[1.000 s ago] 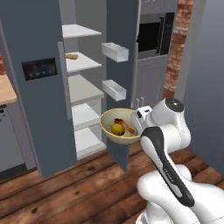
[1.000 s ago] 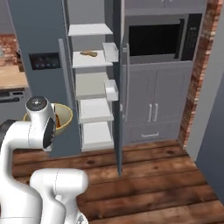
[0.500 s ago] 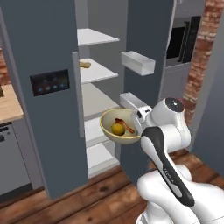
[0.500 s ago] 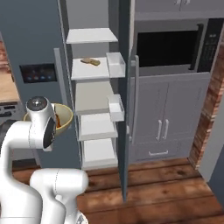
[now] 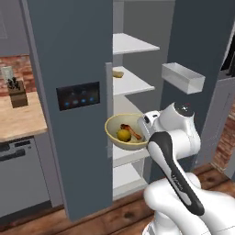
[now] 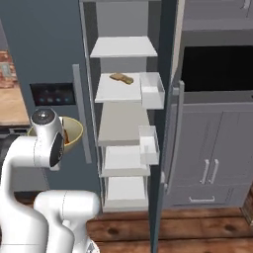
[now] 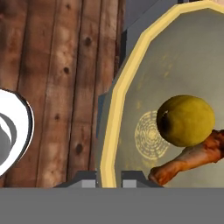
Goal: Pick the chicken drumstick and lemon from their plates and place them in the bowl. Then put the bowl in the fridge.
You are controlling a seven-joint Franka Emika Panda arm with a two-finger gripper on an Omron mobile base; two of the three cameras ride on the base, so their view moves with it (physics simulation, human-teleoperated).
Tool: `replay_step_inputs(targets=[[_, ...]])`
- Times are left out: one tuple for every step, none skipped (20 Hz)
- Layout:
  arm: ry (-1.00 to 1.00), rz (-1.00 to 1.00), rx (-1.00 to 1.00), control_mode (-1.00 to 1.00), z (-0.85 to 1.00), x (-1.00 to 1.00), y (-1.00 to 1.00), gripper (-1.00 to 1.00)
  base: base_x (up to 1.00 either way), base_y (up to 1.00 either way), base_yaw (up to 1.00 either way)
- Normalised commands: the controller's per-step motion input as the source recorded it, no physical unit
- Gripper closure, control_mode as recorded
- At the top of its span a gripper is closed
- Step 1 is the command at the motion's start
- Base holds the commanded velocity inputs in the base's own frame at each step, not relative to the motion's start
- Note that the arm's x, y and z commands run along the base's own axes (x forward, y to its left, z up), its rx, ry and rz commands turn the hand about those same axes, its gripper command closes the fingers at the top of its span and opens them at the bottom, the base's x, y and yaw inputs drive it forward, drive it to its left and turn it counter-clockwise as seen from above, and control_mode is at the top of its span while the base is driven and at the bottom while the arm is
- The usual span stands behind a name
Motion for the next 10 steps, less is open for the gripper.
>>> replay_step_inputs(targets=[[0.00, 0.00, 0.00, 1.00, 0.00, 0.00, 0.00, 1.00, 0.65, -0.22, -0.09], [0.00, 0.00, 0.00, 1.00, 0.00, 0.00, 0.00, 1.00, 0.62, -0.19, -0.13], [0.00, 0.00, 0.00, 1.00, 0.00, 0.00, 0.00, 1.00, 0.62, -0.19, -0.13], [0.00, 0.00, 0.00, 1.00, 0.00, 0.00, 0.00, 1.00, 0.61, -0.20, -0.13], [0.00, 0.00, 0.00, 1.00, 0.00, 0.00, 0.00, 1.00, 0.58, -0.22, -0.11], [0.00, 0.00, 0.00, 1.00, 0.00, 0.00, 0.00, 1.00, 0.44, -0.25, -0.08], [0.00, 0.00, 0.00, 1.00, 0.00, 0.00, 0.00, 1.00, 0.40, -0.22, -0.07], [0.00, 0.00, 0.00, 1.00, 0.00, 0.00, 0.00, 1.00, 0.37, -0.20, -0.07], [0.00, 0.00, 0.00, 1.00, 0.00, 0.00, 0.00, 1.00, 0.36, -0.20, -0.07], [0.00, 0.00, 0.00, 1.00, 0.00, 0.00, 0.00, 1.00, 0.33, -0.15, -0.07]])
